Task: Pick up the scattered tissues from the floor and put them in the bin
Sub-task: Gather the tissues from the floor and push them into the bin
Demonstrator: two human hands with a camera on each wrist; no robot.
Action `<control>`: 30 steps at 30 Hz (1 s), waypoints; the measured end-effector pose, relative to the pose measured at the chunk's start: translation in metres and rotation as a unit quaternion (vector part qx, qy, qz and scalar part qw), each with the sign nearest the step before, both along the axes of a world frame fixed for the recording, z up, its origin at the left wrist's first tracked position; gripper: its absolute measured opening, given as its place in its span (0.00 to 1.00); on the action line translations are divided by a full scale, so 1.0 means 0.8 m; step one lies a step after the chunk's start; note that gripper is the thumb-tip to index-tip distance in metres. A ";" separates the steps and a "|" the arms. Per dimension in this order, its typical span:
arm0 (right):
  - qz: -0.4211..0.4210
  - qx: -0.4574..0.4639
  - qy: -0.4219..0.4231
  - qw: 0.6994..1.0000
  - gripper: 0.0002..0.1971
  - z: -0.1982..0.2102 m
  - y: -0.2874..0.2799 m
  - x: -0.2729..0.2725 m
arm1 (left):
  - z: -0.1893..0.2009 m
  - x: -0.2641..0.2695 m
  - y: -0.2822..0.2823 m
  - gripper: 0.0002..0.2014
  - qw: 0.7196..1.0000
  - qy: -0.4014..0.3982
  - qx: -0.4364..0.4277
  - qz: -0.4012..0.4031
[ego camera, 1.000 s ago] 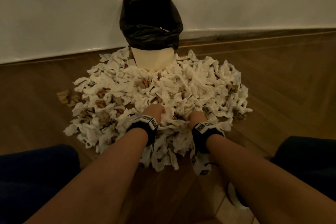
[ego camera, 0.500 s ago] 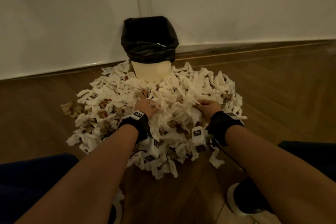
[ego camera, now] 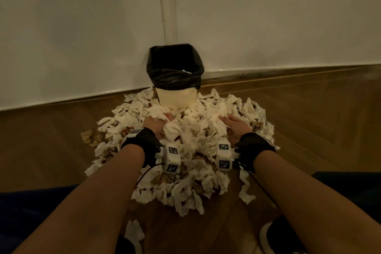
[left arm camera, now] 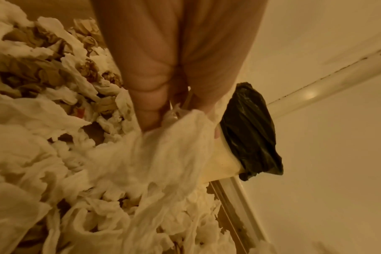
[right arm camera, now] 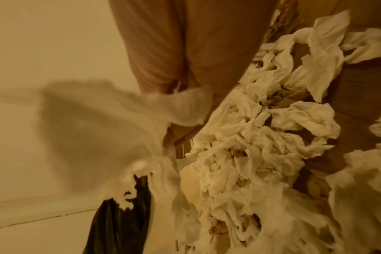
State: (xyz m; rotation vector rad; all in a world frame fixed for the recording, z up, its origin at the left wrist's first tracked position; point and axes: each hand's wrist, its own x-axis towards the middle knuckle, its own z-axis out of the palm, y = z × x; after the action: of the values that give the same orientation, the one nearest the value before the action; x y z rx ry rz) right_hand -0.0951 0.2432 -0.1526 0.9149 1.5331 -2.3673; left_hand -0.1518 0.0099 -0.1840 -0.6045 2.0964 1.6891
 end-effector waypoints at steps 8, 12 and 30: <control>-0.016 -0.032 0.021 0.999 0.24 0.022 -0.010 -0.014 | 0.033 -0.011 0.002 0.16 0.997 0.073 -0.026 -0.003; -0.016 -0.046 0.043 0.998 0.22 0.034 -0.012 -0.026 | 0.058 -0.025 -0.002 0.18 0.995 0.093 -0.041 0.016; -0.045 0.041 0.216 0.974 0.18 0.149 -0.046 -0.163 | 0.200 -0.111 -0.012 0.17 0.965 0.205 0.064 0.154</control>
State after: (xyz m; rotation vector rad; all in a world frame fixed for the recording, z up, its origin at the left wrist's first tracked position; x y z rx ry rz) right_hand -0.2252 0.2065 -0.0337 0.5093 1.7795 -2.7201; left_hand -0.2409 0.0007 -0.0239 -0.6052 2.2257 2.2717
